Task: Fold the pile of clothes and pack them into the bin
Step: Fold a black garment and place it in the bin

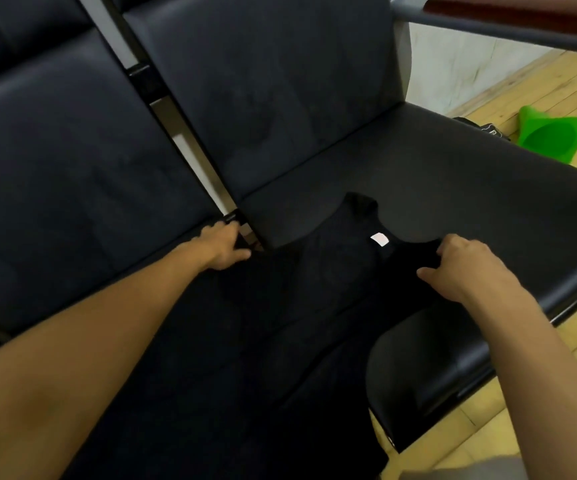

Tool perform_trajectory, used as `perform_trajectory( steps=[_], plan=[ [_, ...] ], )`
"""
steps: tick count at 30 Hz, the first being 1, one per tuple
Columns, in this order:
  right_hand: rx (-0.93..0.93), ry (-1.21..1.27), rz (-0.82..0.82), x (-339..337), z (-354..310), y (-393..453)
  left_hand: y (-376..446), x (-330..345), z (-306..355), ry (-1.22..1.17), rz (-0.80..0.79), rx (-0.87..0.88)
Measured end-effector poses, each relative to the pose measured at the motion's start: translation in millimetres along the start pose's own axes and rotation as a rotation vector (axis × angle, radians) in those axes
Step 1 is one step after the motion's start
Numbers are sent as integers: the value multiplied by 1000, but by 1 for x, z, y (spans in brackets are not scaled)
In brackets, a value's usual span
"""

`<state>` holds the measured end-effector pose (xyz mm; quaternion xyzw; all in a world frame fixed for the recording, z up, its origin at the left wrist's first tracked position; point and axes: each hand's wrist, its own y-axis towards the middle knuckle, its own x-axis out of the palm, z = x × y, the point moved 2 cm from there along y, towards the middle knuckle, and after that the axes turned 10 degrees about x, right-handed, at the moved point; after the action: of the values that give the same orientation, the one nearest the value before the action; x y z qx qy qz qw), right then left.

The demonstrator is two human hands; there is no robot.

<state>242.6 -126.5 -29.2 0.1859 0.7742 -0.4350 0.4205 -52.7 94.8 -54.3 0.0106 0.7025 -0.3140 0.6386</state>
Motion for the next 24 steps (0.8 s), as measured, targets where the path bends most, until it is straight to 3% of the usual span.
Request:
perform_trajectory(
  steps=[2,6,12,14,18,21,24],
  plan=[
    [7,13,9,-1,5,1,-14,12,-24,-68,10,-63],
    [18,22,38,-1,15,8,-19,20,-42,-254,202,-153],
    [-34,16,113,5,11,22,-2,12,-26,-188,407,-329],
    [-59,24,129,7,10,26,10,6,-5,-125,446,-220],
    [-71,77,154,10,11,34,49,-9,76,-250,503,251],
    [-70,127,148,9,11,36,68,-13,136,-414,204,549],
    [-83,168,170,6,13,36,81,-27,165,-30,43,687]
  ],
)
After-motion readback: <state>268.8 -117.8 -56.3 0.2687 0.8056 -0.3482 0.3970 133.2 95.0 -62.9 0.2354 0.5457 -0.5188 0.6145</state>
